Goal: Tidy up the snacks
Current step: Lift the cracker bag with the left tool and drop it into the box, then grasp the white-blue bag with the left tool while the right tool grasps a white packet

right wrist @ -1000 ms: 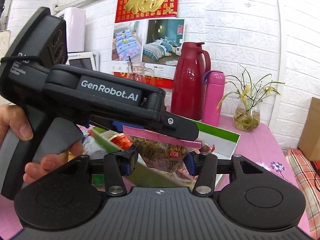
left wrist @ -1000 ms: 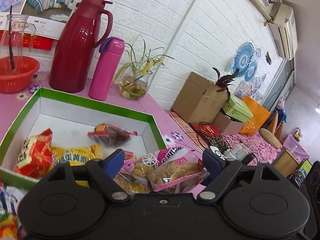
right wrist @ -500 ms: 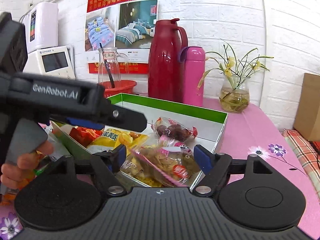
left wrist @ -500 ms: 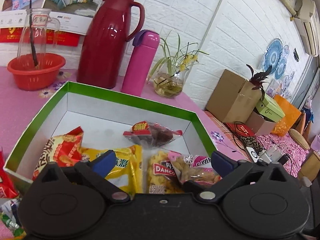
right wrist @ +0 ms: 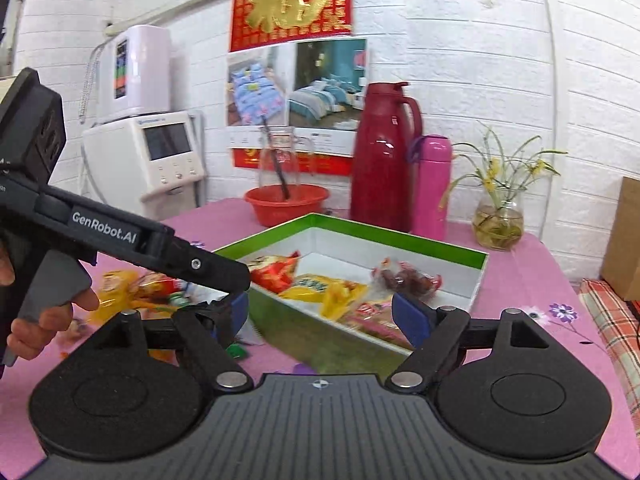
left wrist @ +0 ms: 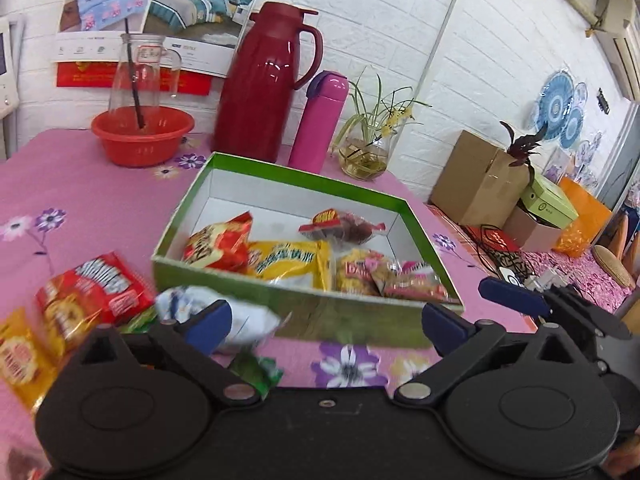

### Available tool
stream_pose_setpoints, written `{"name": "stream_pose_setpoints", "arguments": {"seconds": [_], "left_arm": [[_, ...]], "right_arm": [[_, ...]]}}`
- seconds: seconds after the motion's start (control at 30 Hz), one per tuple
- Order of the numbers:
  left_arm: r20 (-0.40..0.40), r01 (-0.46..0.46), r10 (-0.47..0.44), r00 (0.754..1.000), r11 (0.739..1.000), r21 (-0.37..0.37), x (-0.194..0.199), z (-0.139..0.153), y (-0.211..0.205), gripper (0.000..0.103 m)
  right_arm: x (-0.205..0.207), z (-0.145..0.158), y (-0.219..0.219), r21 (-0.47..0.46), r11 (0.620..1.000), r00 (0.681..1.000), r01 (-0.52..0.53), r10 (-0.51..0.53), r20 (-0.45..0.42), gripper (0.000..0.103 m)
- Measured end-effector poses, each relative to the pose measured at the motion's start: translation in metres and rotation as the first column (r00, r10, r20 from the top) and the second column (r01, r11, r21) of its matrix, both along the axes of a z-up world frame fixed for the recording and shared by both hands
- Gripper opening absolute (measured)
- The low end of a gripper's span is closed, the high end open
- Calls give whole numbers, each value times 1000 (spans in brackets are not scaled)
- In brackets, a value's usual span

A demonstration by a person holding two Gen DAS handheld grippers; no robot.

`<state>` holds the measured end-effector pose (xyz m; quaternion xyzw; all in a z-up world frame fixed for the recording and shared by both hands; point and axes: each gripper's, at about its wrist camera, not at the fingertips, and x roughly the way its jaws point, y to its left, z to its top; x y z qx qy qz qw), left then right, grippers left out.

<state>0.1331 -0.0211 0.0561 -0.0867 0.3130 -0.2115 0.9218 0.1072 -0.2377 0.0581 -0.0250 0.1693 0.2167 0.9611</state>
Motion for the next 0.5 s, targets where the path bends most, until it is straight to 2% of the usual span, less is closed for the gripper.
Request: {"name": "stream_pose_setpoints", "arguments": {"seconds": [0.2,0.5], "left_arm": [[-33,-51,50,998,999,-20,-39,-14,36,98],[-73,-126,120,990,990,-71,-82,-39,81,98]], "right_arm": [[-25,0,23,-44,996,997,-80,79,-22,103],[-30,-14,53,-88,984,986,-156,149,-77,103]]}}
